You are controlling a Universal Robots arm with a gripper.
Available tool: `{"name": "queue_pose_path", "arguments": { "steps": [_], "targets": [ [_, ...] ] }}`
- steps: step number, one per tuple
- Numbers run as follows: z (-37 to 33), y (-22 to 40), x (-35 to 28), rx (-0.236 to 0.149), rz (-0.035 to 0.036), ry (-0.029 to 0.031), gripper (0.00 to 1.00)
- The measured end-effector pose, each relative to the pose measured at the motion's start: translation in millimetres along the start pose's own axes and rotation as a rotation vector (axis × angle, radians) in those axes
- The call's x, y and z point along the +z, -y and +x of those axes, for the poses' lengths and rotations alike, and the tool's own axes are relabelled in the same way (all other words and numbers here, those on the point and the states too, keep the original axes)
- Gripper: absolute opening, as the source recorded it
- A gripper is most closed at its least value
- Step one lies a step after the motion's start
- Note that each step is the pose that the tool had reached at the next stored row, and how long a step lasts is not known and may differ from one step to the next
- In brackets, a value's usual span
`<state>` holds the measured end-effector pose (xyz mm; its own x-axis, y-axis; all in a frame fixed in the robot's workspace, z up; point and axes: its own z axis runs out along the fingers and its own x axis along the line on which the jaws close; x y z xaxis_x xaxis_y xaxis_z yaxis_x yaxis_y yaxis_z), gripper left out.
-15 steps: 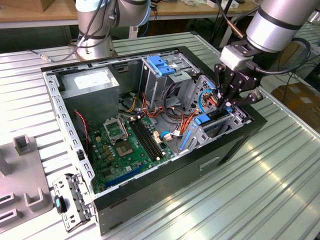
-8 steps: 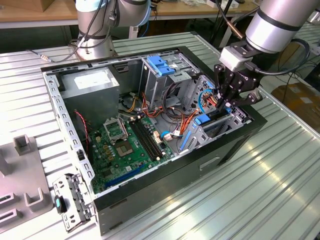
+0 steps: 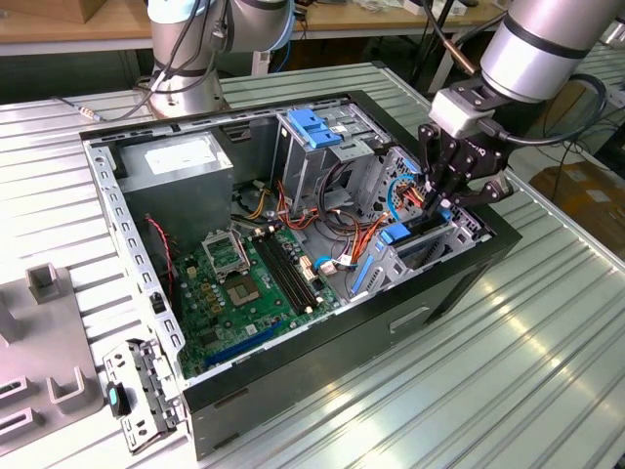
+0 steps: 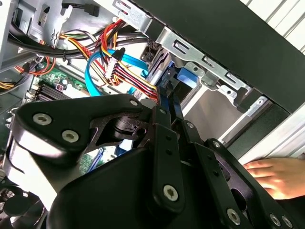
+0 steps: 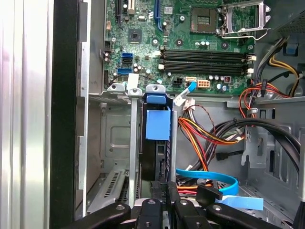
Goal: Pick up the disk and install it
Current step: 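Insert the first disk wire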
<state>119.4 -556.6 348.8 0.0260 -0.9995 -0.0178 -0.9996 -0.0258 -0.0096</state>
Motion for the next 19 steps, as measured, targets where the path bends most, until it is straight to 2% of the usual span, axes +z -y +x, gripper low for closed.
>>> {"name": "queue_pose_path", "arguments": {
  "steps": [19],
  "targets": [
    [0.0,-0.1,2.4,-0.003,0.0,0.0006,0.16]
  ]
}}
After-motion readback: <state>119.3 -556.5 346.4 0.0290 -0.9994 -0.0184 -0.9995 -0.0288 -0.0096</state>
